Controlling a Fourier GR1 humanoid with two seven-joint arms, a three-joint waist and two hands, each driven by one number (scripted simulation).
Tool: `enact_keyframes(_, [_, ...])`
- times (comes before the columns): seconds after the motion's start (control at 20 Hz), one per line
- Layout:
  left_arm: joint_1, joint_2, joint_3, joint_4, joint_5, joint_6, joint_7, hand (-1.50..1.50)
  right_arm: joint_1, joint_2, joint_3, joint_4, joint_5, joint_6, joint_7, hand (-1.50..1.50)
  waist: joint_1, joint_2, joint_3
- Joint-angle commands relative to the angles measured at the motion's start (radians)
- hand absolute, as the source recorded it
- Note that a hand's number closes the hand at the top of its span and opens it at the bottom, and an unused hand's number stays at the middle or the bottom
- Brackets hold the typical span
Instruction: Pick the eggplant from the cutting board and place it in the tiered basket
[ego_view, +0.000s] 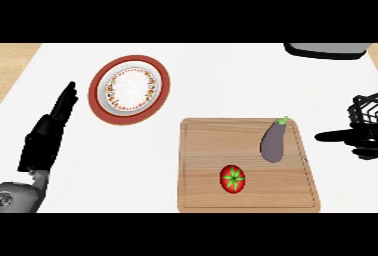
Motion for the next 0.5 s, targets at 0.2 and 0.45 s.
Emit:
enact_keyframes(0.2, [-0.068, -0.041, -0.031, 0.038, -0.029, 0.004, 0.019, 0.0, -0.249, -0.036, 0.115, 0.234, -0.167, 0.179, 0.254, -1.5, 0.036, 0.011, 0.011])
enact_keyframes(0.45, [-0.071, -0.057, -0.034, 0.086, -0.039, 0.001, -0.015, 0.0, -0.325, 0.016, 0.193, 0.402, -0.271, 0.205, 0.254, -1.5, 0.045, 0.016, 0.011])
